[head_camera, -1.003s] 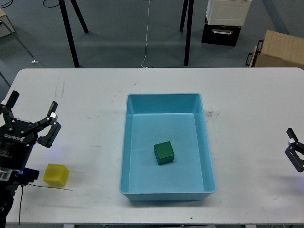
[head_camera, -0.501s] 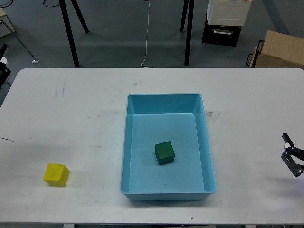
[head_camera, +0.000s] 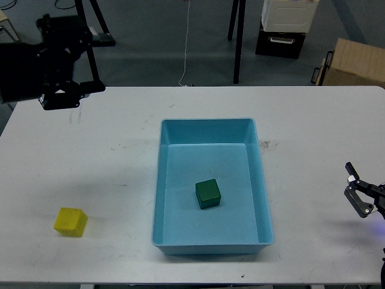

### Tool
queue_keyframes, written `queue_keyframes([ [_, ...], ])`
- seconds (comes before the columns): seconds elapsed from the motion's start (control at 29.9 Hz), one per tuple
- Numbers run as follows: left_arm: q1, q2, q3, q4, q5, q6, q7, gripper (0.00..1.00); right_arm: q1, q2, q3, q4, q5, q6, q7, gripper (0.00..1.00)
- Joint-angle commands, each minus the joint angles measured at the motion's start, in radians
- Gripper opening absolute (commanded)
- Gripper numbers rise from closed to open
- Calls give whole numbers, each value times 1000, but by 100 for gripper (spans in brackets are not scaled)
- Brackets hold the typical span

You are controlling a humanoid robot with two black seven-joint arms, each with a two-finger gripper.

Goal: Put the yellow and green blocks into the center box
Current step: 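Move the left gripper down toward the yellow cube, then grasp the yellow cube with the left gripper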

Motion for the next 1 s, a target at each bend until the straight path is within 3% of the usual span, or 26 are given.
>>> queue_keyframes([
  [0.0, -215, -47, 301, 2, 52, 0, 0, 100, -1, 0, 0, 3, -2, 0, 0, 100],
  [0.17, -312, -77, 584, -19, 223, 0, 0, 100, -1, 6, 0, 0, -2, 0, 0, 100],
  [0.47, -304, 55, 860, -154, 508, 0, 0, 100, -3, 18, -3, -4, -3, 0, -1, 100],
  [0.64, -138, 81, 827, -154, 651, 0, 0, 100, 10, 18, -39, -6, -5, 0, 0, 100],
  [0.97, -76, 81, 794, -148, 681, 0, 0, 100, 16, 9, -42, -7, -5, 0, -1, 100],
])
